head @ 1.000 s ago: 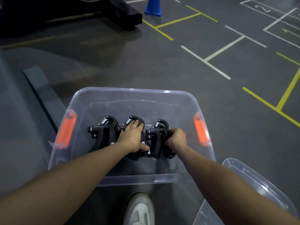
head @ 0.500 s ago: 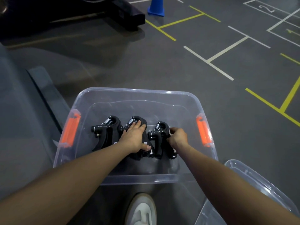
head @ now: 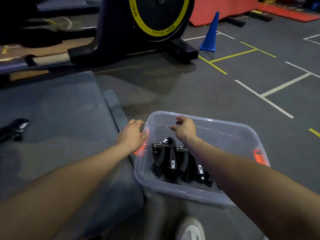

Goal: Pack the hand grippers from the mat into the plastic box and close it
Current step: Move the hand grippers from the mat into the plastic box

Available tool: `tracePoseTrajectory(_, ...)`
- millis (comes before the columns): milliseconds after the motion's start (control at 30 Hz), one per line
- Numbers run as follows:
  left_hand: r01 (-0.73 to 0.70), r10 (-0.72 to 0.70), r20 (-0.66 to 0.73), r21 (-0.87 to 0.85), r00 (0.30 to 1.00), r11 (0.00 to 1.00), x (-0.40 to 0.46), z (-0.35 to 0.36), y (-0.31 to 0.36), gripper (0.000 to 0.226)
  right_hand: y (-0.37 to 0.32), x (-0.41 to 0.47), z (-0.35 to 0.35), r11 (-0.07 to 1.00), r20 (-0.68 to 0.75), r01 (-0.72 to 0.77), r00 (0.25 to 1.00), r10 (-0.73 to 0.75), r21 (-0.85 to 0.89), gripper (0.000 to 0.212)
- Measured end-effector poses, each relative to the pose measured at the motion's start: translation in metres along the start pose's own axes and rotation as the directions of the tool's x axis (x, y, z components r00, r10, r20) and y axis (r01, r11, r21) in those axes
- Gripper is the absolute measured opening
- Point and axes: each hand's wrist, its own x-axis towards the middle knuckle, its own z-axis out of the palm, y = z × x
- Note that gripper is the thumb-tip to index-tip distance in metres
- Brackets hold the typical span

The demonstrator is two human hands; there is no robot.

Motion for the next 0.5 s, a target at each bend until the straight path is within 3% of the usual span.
tracePoseTrajectory(200,0.215,-0.213,-0.127,-0.005,0.969,0.977,-0.036,-0.072,-0.095,0.049,-0.069,-0.030,0.102,0.983,0.205,0.167,0.968,-0.148,-0.081,0.057)
tracePoseTrajectory(500,0.462,-0.457,-0.191,-0.021,0.869,0.887,-0.086,-0.129,-0.220,0.054,-0.123,-0.077,0.256,0.957,0.445,0.273,0.872,-0.202,-0.101,0.055)
